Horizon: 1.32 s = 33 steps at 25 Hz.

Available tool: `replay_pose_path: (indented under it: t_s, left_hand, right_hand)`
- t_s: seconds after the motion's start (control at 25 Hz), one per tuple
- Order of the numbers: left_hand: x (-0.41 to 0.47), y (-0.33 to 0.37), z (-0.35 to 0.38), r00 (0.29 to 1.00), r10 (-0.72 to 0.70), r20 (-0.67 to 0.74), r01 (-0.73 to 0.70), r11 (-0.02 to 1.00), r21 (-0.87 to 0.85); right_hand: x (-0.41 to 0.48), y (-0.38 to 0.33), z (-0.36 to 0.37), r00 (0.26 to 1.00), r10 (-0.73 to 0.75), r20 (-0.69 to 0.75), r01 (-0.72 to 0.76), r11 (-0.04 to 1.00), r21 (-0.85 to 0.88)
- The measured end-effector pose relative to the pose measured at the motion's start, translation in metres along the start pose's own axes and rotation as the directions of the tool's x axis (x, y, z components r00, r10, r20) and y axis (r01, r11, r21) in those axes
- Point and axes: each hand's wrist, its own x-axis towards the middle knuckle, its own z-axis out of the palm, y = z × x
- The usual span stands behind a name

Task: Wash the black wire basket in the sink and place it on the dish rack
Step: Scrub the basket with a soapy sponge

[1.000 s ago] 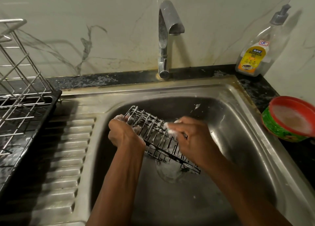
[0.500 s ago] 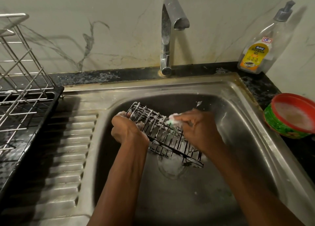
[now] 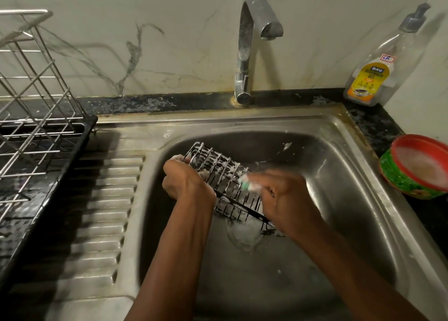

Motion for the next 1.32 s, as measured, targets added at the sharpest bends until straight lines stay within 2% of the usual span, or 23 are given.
replay_pose_path:
  t_s: [0.08,0.2,0.28,0.36,0.4,0.52,0.6,0.72,0.84,1.0,1.12,1.16,1.32]
  left_hand:
    - [0.0,-0.001,0.0,1.0,0.003,0.009,-0.003,1.0,-0.005]
    - [0.003,-0.003,0.001,1.0,0.006,-0.009,-0.006,1.0,-0.008]
    - [0.004,-0.002,0.001,1.0,-0.009,-0.011,0.009,1.0,0.006]
    - [0.003,-0.002,0.001,1.0,-0.019,0.007,0.019,1.0,0.006]
    - [0.003,-0.004,0.001,1.0,-0.014,0.011,0.014,1.0,0.004]
    - [0.0,-0.007,0.001,1.0,-0.011,0.023,0.011,1.0,-0.001]
    - [0.001,-0.005,0.0,1.0,-0.012,0.016,0.012,1.0,0.0]
    - [0.001,-0.005,-0.001,1.0,0.004,0.027,-0.004,1.0,0.004]
    - [0.0,-0.006,-0.001,1.0,-0.007,0.017,0.007,1.0,0.0]
    - [0.002,-0.005,-0.002,0.998,-0.02,0.052,0.019,1.0,0.017]
    - [0.004,-0.01,-0.001,0.998,-0.013,0.054,0.013,1.0,0.003]
    - [0.004,-0.009,0.0,0.998,-0.021,0.055,0.021,1.0,0.002]
    - [0.006,-0.006,0.0,0.994,-0.014,0.105,0.013,1.0,0.011]
  right_hand:
    - [-0.009,-0.006,-0.002,0.996,-0.076,0.055,0.076,0.997,-0.001]
    - [0.023,0.012,-0.004,0.997,0.055,-0.047,-0.056,0.998,-0.03]
    - [0.014,0.005,0.0,0.996,0.085,0.013,-0.085,0.996,-0.012]
    - [-0.02,-0.013,0.0,0.995,0.019,0.099,-0.018,1.0,-0.011]
    - [-0.027,-0.012,-0.004,0.995,0.027,0.097,-0.026,1.0,-0.009]
    - [-0.007,0.015,-0.012,0.978,0.167,-0.123,-0.174,0.984,-0.049]
    - [-0.007,0.014,-0.011,0.977,0.179,-0.116,-0.185,0.982,-0.043]
    - [-0.031,0.002,-0.01,0.998,0.061,0.005,-0.06,0.996,-0.072]
    - [-0.008,0.015,-0.016,0.979,0.142,-0.144,-0.153,0.986,-0.072]
    - [-0.025,0.006,-0.014,0.992,0.105,-0.073,-0.114,0.985,-0.13]
    - [-0.021,0.016,-0.018,0.943,0.247,-0.225,-0.272,0.958,-0.091]
    - [-0.021,0.014,-0.016,0.938,0.261,-0.229,-0.287,0.954,-0.088]
    - [-0.041,-0.005,-0.018,0.97,0.224,-0.099,-0.234,0.967,-0.098]
